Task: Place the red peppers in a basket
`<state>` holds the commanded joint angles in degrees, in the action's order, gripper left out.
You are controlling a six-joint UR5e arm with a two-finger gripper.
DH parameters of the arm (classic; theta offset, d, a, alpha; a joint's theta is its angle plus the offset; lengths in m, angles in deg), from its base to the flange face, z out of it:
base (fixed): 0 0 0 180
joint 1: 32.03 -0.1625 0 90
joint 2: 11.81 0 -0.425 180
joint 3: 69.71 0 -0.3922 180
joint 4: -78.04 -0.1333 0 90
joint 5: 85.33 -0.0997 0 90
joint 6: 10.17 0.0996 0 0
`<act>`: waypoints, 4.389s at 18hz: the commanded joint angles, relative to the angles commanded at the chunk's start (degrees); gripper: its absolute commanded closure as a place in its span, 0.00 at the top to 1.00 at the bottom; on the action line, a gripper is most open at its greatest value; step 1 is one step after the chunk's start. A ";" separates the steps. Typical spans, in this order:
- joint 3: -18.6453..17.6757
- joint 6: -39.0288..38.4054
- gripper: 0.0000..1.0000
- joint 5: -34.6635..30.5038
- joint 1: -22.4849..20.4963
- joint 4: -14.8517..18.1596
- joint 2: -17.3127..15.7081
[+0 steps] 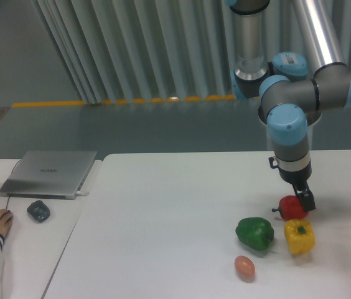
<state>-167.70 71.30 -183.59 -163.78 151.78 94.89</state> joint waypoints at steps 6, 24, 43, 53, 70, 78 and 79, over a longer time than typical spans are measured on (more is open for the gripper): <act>-0.62 -0.18 1.00 0.00 0.70 -0.35 0.97; 0.53 -3.96 0.69 -2.55 2.46 -0.62 2.46; 4.55 -3.16 0.37 -1.76 0.18 4.38 -0.17; 15.55 2.28 0.37 0.88 -6.85 3.44 -0.79; 15.64 18.54 0.39 -8.70 -17.40 -12.74 4.39; 14.85 18.63 1.00 -8.53 -17.93 -13.27 4.39; 14.85 18.55 1.00 -8.53 -17.93 -13.27 4.39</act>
<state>-152.85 89.85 -192.12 -181.71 138.51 99.28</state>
